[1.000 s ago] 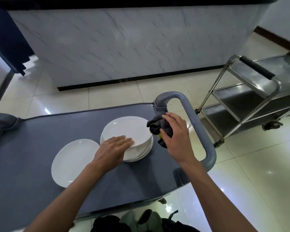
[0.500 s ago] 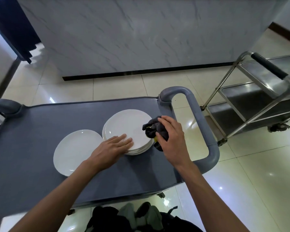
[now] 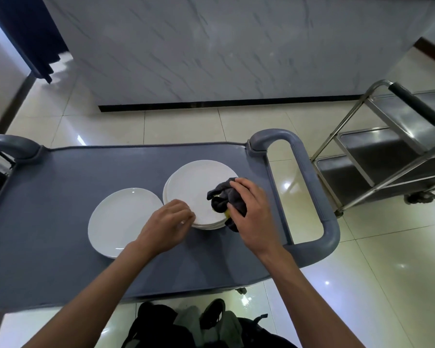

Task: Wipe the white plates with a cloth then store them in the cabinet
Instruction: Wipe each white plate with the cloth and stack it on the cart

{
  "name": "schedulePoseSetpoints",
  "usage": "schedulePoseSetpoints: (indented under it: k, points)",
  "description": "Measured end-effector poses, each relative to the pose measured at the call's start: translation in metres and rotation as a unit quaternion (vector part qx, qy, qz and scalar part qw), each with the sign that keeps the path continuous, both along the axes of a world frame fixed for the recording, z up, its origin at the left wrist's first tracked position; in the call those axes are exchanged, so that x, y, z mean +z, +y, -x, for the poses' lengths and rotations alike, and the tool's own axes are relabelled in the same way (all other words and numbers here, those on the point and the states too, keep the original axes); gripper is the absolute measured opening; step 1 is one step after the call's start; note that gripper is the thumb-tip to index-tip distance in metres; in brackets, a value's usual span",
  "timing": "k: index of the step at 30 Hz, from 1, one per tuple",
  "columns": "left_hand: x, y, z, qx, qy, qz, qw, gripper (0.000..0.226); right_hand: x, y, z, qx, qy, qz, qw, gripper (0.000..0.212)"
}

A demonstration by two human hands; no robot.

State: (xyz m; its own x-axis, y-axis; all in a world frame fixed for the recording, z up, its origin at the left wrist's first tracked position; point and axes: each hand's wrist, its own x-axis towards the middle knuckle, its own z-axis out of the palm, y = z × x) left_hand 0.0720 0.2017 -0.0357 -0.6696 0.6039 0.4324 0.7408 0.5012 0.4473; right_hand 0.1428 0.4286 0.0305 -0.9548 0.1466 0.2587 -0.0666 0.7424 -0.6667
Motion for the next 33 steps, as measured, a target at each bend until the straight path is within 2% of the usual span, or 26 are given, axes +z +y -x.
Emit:
schedulePoseSetpoints:
  k: [6, 10, 13, 17, 20, 24, 28, 33]
  points:
    - [0.0, -0.033, -0.008, 0.141, -0.029, -0.015, 0.99, 0.013, 0.002, -0.036, 0.012, 0.043, 0.005, -0.001, 0.999, 0.051]
    - [-0.013, -0.079, -0.012, 0.264, -0.085, -0.043, 0.96, 0.005, 0.0, -0.078, 0.024, 0.083, 0.004, -0.005, 0.996, 0.052]
    - [-0.026, -0.122, -0.012, 0.345, -0.169, -0.079, 0.92, 0.016, -0.001, -0.117, 0.033, 0.113, 0.0, -0.01, 0.994, 0.052]
    - [-0.041, -0.177, -0.008, 0.439, -0.327, -0.138, 0.825, 0.024, -0.007, -0.17, 0.048, 0.156, -0.01, -0.013, 0.988, 0.05]
    - [-0.049, -0.203, -0.003, 0.451, -0.412, -0.166, 0.774, 0.022, -0.017, -0.206, 0.06, 0.176, -0.028, -0.017, 0.984, 0.047]
    - [-0.061, -0.213, 0.009, 0.43, -0.48, -0.174, 0.744, 0.039, -0.042, -0.238, 0.071, 0.172, -0.063, -0.024, 0.983, 0.045]
    - [-0.072, -0.218, 0.019, 0.424, -0.49, -0.173, 0.742, 0.03, -0.065, -0.255, 0.073, 0.152, -0.112, -0.035, 0.981, 0.047]
    - [-0.077, -0.216, 0.025, 0.42, -0.489, -0.157, 0.748, 0.023, -0.08, -0.261, 0.073, 0.115, -0.13, -0.045, 0.984, 0.049]
